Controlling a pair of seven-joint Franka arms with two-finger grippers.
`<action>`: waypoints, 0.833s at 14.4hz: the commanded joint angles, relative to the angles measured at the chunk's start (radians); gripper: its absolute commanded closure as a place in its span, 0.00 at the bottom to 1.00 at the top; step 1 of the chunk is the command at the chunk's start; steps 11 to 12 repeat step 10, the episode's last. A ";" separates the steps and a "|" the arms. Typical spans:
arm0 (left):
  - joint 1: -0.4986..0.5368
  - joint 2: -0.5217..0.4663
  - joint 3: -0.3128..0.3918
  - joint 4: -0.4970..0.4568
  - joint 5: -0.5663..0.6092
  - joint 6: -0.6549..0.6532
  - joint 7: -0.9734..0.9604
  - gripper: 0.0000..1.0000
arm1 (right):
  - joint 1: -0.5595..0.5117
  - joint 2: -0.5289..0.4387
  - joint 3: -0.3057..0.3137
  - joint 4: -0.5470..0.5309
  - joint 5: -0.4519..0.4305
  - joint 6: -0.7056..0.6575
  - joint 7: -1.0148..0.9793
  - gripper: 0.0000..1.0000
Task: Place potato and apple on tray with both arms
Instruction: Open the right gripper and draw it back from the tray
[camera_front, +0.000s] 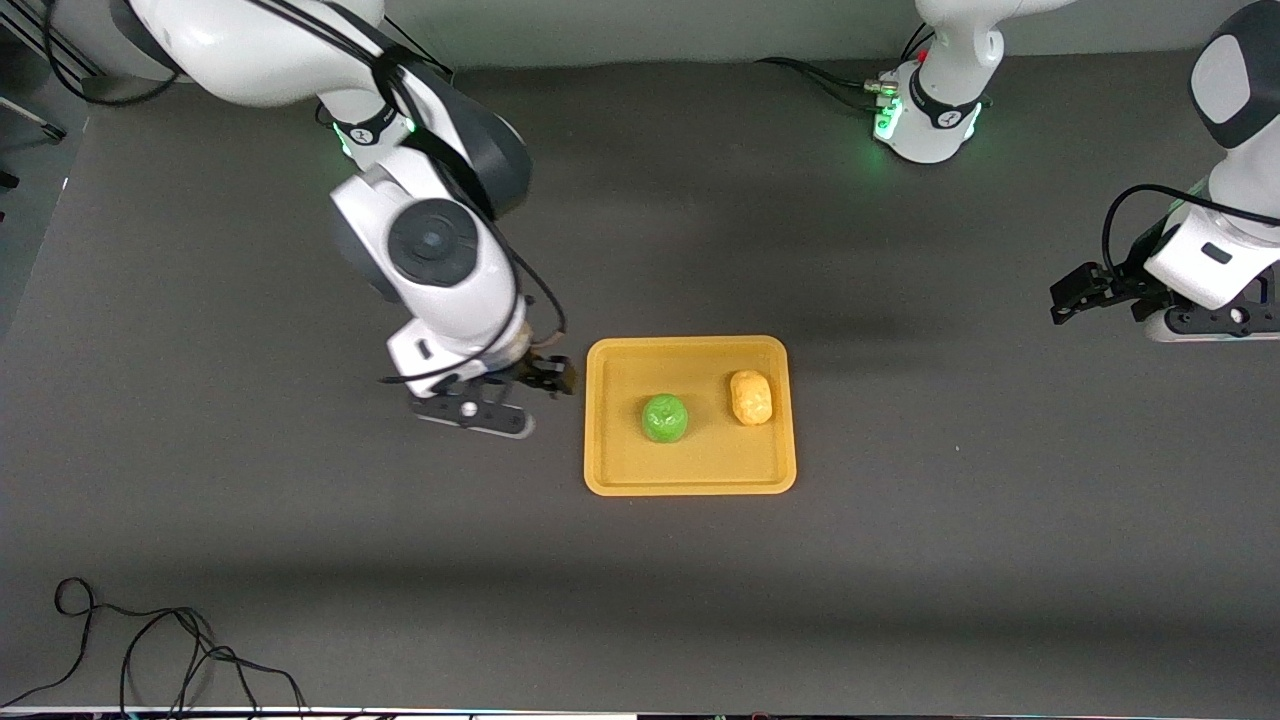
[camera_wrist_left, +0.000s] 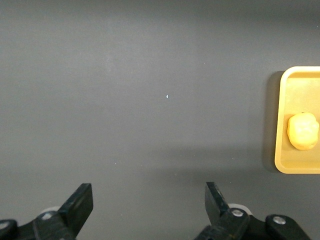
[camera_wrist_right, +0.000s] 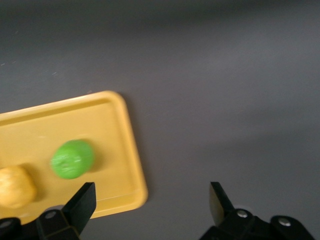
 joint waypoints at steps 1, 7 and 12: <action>-0.005 -0.014 0.003 -0.021 -0.002 0.015 0.016 0.00 | -0.011 -0.181 -0.233 -0.135 0.231 0.016 -0.283 0.00; -0.002 -0.011 0.003 -0.021 -0.002 0.019 0.018 0.00 | -0.006 -0.465 -0.520 -0.388 0.329 0.029 -0.672 0.00; -0.002 -0.011 0.003 -0.021 -0.002 0.018 0.018 0.00 | -0.006 -0.519 -0.565 -0.434 0.327 0.029 -0.718 0.00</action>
